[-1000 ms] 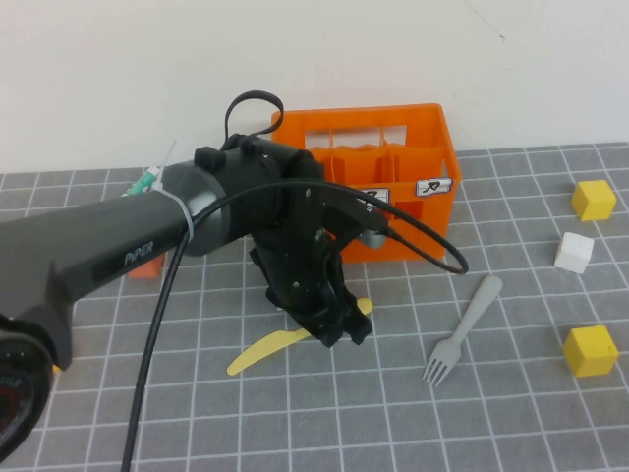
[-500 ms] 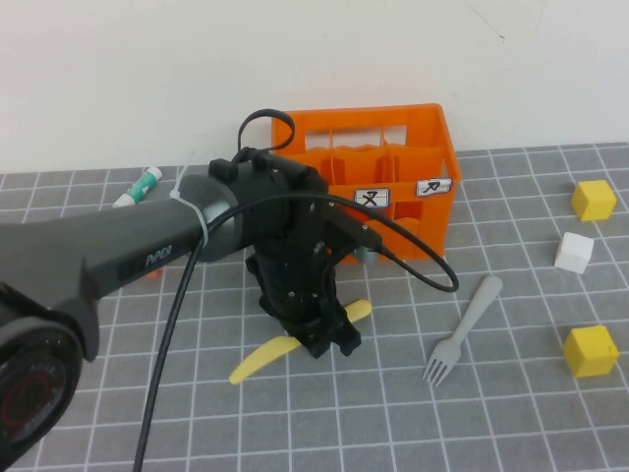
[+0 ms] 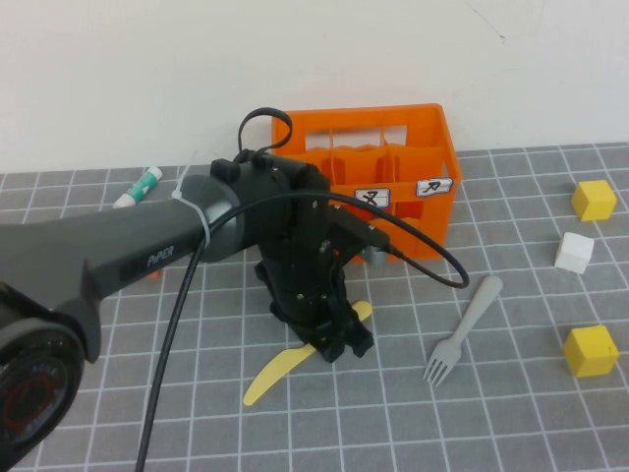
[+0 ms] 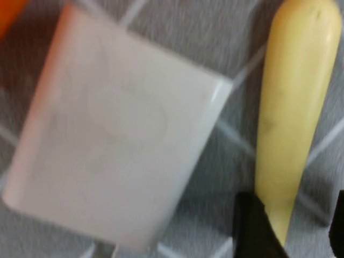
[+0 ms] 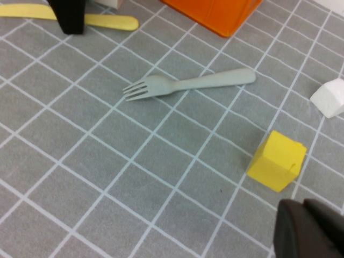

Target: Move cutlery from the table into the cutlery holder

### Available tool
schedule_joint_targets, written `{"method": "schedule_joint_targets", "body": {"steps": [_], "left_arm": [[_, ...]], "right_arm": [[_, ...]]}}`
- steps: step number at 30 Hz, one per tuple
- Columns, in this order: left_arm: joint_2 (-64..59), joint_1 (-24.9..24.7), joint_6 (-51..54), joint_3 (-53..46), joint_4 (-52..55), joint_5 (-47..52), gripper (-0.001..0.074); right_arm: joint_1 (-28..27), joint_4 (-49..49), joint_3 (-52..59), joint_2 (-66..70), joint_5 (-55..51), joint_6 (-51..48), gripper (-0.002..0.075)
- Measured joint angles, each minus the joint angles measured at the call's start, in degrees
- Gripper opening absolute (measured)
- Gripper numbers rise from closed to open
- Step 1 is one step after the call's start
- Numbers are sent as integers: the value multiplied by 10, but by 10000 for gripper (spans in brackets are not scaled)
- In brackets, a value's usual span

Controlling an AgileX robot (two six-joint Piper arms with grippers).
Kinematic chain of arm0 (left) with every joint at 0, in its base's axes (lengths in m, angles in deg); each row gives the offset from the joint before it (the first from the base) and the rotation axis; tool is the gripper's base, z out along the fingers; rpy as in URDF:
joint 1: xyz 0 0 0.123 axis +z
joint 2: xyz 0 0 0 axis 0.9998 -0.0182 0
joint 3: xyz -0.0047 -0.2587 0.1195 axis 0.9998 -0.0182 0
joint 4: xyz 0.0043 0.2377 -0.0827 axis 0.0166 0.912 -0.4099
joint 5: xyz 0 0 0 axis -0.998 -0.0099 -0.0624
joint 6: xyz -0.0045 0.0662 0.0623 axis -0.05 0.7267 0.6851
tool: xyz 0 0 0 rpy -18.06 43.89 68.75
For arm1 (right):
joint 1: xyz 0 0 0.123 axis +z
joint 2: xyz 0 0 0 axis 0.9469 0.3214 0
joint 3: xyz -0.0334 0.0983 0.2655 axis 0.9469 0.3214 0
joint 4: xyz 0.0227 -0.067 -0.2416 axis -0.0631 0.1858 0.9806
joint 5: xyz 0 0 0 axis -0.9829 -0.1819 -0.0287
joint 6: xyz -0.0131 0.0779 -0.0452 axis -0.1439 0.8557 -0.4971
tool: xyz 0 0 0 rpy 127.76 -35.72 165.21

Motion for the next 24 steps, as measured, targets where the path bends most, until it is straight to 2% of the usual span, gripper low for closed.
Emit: {"method": "schedule_joint_targets", "body": {"steps": [4,7,10,12,15,24], "left_arm": [[-1,-2,0,0,0,-28,291],[-2,-2,-1,0,0,-38,263],[-2,-2,-1,0,5,-41,193],[-2,-2,-1,0,8,-44,116],[-1,-2,-6,0,8,-47,60],[0,-2,-16,0,8,-48,44]], "right_arm": [[0,0,0,0,0,0,-3],[0,0,0,0,0,0,-3],[0,0,0,0,0,0,-3],[0,0,0,0,0,-1,-3],[0,0,0,0,0,-1,-3],[0,0,0,0,0,-1,-3]]}}
